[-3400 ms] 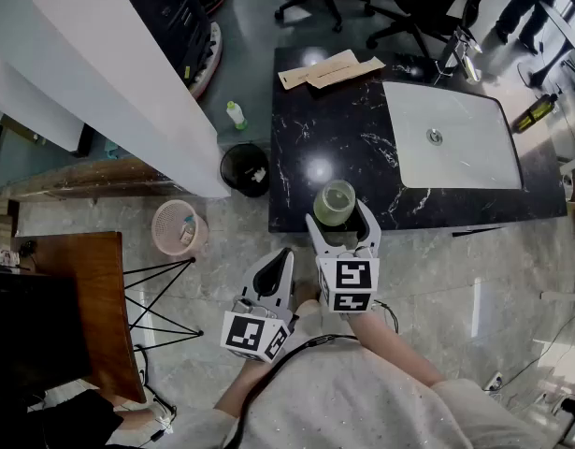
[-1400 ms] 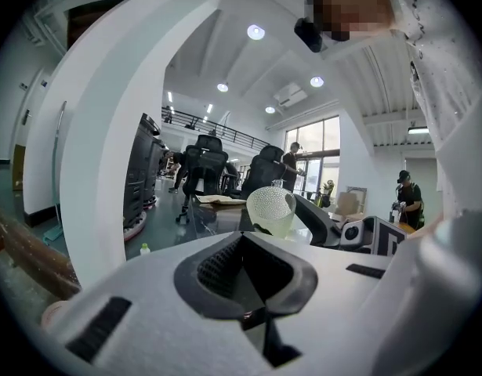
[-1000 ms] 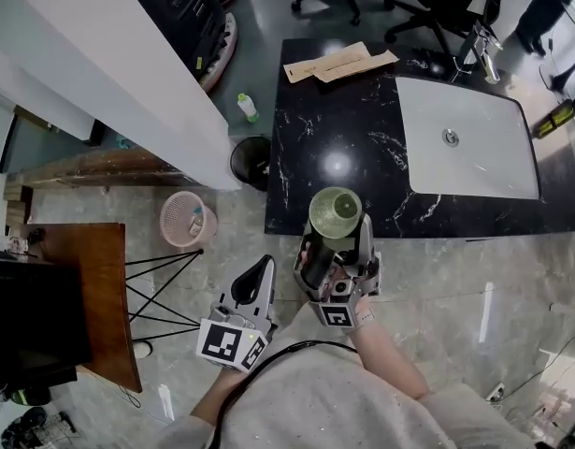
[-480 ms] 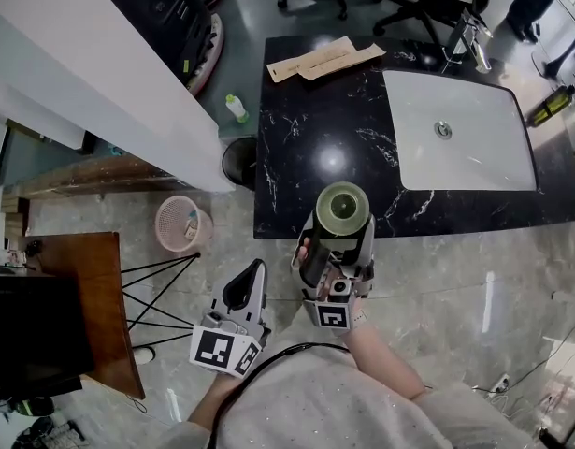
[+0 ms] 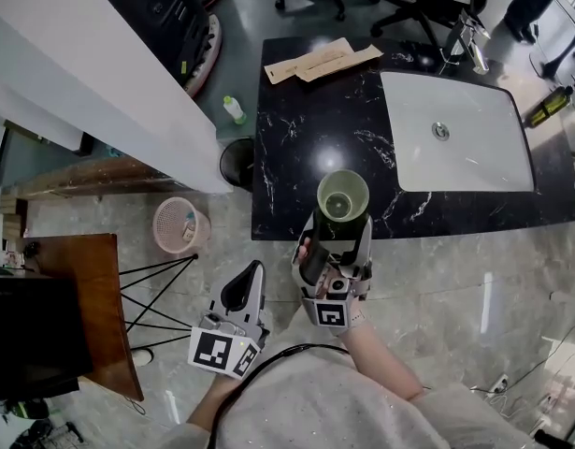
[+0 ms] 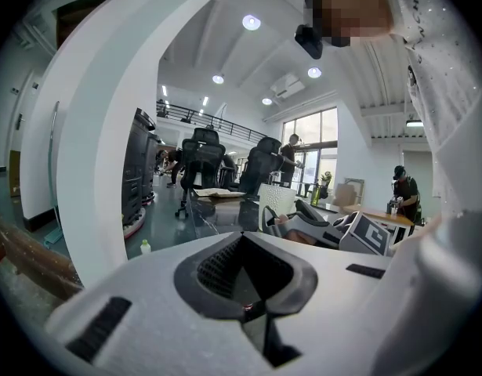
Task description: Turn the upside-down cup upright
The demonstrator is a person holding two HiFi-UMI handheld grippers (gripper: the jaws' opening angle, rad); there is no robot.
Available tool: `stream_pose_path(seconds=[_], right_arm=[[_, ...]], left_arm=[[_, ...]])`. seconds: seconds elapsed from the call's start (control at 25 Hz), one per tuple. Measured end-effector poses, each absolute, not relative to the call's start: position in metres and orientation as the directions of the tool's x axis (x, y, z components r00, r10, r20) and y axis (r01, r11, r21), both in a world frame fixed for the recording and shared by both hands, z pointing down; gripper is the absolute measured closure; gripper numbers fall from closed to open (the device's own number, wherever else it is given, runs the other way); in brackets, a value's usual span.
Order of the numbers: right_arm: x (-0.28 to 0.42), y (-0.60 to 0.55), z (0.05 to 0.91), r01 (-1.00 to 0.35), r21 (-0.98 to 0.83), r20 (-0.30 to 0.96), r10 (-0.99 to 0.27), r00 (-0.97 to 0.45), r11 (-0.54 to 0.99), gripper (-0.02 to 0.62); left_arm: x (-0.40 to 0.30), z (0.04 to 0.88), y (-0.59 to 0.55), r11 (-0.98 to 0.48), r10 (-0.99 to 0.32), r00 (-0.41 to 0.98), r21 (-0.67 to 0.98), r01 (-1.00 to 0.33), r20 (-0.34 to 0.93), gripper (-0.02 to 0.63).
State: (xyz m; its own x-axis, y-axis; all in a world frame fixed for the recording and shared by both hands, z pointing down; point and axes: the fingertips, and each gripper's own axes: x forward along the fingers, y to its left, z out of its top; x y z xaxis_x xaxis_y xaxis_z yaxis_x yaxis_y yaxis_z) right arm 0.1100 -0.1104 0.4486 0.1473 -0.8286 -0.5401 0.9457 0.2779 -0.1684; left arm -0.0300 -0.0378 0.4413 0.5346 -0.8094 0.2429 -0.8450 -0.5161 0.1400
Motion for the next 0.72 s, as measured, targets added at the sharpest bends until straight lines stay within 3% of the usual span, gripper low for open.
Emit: stream_pose_path(seconds=[0.24, 0.4, 0.6, 0.72], right_arm=[[0.104, -0.107, 0.446, 0.948, -0.205, -0.564, -0.821, 0.09, 0.245, 0.267], [0.086, -0.093, 0.442, 0.902, -0.395, -0.589, -0.801, -0.104, 0.173, 0.267], [0.064, -0.059, 0.433, 0.657, -0.742, -0.538, -0.705, -0.463, 0.135, 0.266], [0.059, -0.039, 0.421, 0.419, -0.884, -0.45, -0.62, -0.643, 0.208, 0.268]], left_arm=[[-0.03, 0.438, -0.037, -0.513, -0.814, 0.533, 0.144, -0.846, 0.23, 0.6], [-0.024, 0.436, -0.037, -0.516, -0.816, 0.539, 0.157, -0.842, 0.208, 0.6], [-0.013, 0.429, -0.039, -0.527, -0.815, 0.555, 0.185, -0.829, 0.167, 0.6], [-0.006, 0.423, -0.043, -0.533, -0.814, 0.564, 0.207, -0.82, 0.14, 0.6]])
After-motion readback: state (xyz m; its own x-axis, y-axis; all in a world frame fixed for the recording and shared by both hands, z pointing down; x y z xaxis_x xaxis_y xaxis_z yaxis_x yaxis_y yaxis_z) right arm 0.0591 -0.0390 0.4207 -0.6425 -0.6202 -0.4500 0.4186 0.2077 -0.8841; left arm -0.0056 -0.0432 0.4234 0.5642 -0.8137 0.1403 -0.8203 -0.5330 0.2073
